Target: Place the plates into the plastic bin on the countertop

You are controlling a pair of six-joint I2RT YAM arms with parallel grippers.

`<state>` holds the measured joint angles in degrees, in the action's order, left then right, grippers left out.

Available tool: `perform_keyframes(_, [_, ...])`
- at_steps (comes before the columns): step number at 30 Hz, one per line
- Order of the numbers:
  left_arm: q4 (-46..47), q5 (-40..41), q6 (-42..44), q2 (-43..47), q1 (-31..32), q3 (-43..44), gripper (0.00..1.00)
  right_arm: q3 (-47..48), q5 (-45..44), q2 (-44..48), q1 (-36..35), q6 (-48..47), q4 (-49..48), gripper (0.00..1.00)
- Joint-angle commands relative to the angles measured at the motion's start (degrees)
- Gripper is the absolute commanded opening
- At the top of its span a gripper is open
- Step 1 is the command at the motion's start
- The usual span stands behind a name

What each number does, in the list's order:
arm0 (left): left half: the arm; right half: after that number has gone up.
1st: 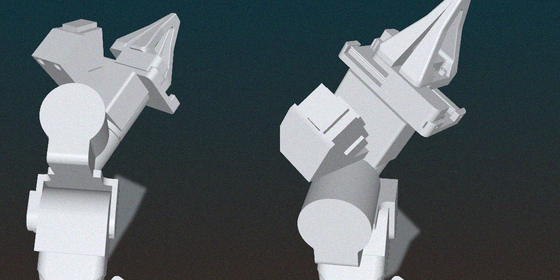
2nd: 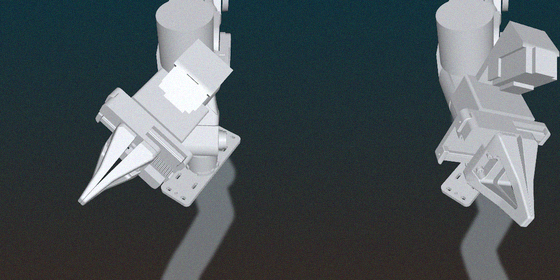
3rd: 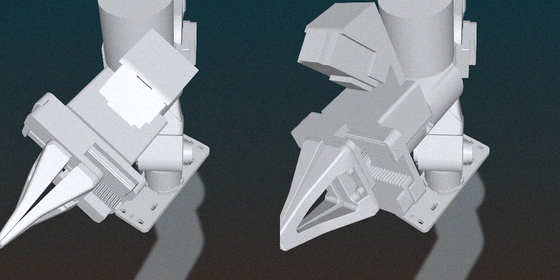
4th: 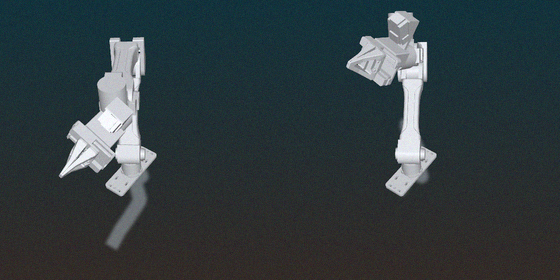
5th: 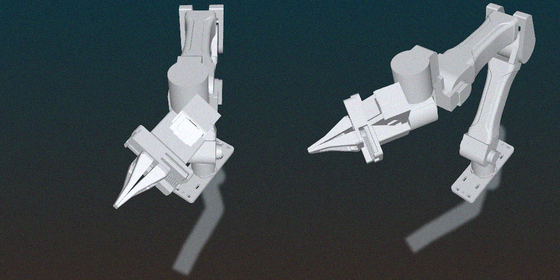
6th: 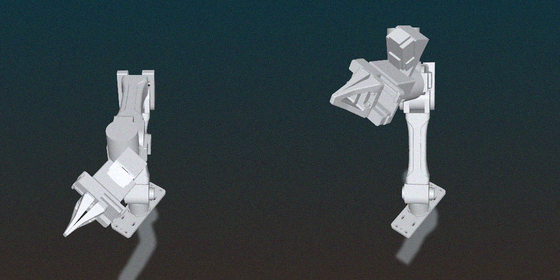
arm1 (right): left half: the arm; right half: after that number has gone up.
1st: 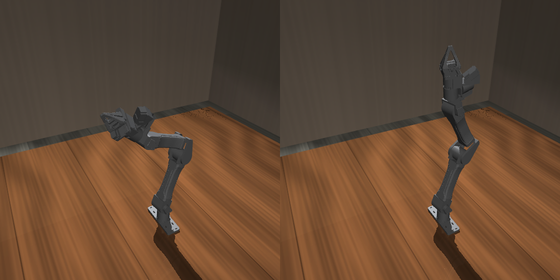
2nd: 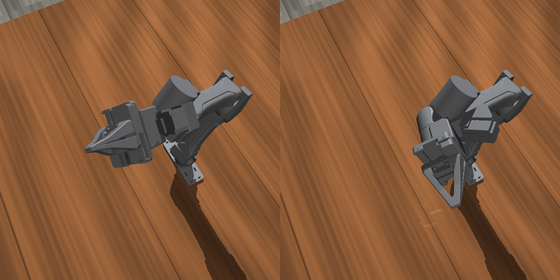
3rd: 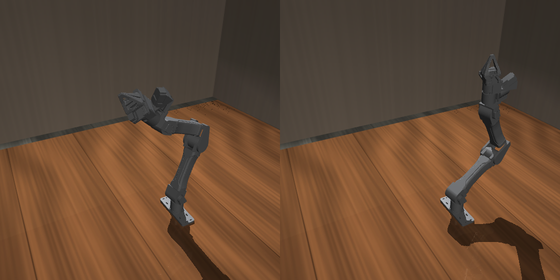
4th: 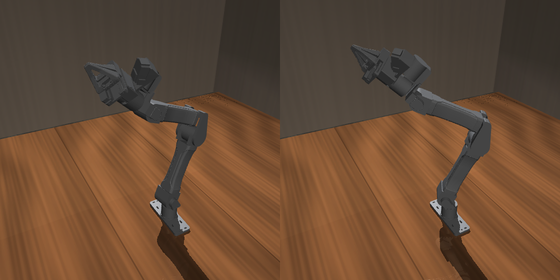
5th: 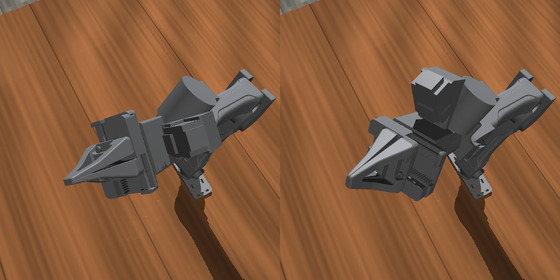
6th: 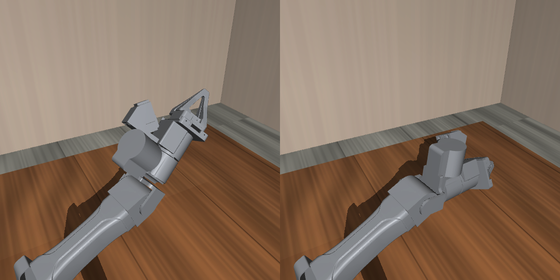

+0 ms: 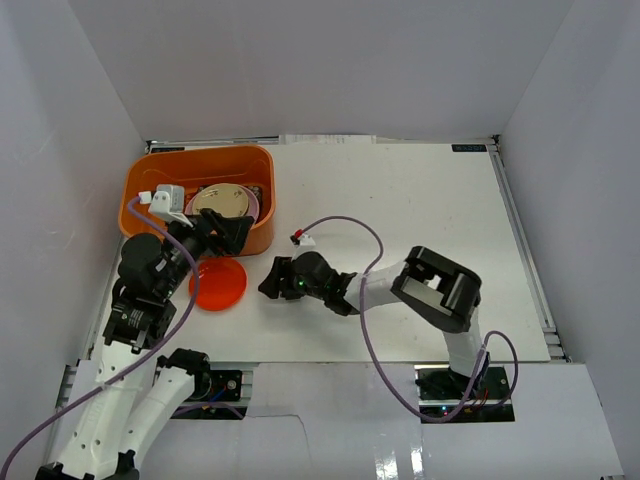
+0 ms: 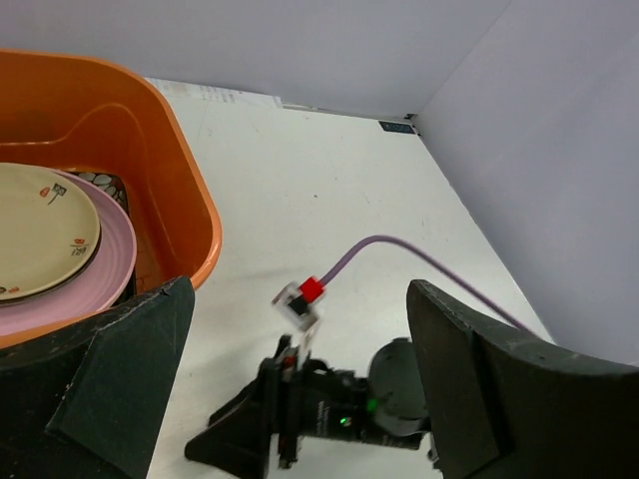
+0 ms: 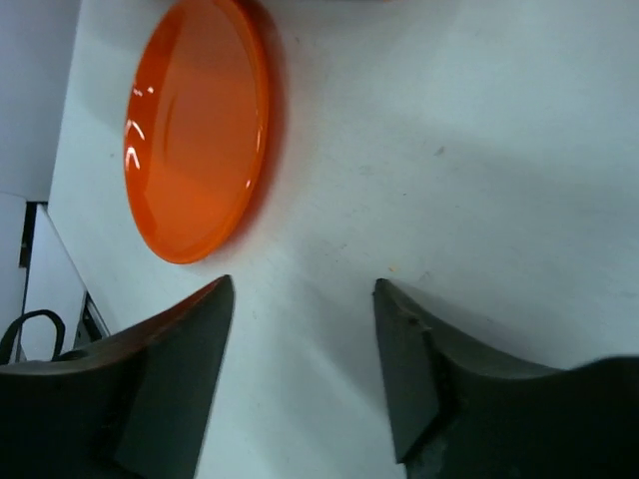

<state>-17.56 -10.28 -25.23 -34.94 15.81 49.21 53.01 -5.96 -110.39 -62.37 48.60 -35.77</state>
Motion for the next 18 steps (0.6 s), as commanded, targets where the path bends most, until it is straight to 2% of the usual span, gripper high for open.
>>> perform_keyframes(1, [1.03, 4.13, 2.73, 2.93, 1.23, -2.27, 0.98, 6.91, -1.25, -6.14, -2.49, 7.21, -5.36, 0.6])
perform_keyframes(5, [3.5, 6.15, 1.94, 6.54, 1.41, -7.1, 0.98, 14.82, -1.69, -14.57, -3.64, 12.2, -3.96, 0.52])
perform_keyframes(9, [3.76, 7.99, 2.73, 8.57, 1.94, -9.3, 0.98, 18.7, -3.89, -18.45, -3.55, 16.69, -2.56, 0.49])
perform_keyframes(11, [3.33, 8.79, 3.08, 9.18, 2.55, -9.4, 0.98, 19.05, -5.38, -18.98, -3.46, 18.63, -2.99, 0.43])
perform_keyframes(14, [2.71, 11.58, 2.91, 9.62, 3.34, -9.4, 0.98, 19.06, -6.88, -18.29, -3.55, 18.11, -2.55, 0.23])
perform_keyframes(15, [2.62, 12.04, 2.39, 9.8, 3.69, -9.48, 0.98, 18.1, -6.96, -17.85, -3.46, 17.85, -2.55, 0.11])
perform_keyframes(18, [2.62, 12.13, 1.6, 10.33, 4.14, -9.4, 0.98, 12.24, -8.01, -13.81, -3.64, 15.49, -4.48, 0.08])
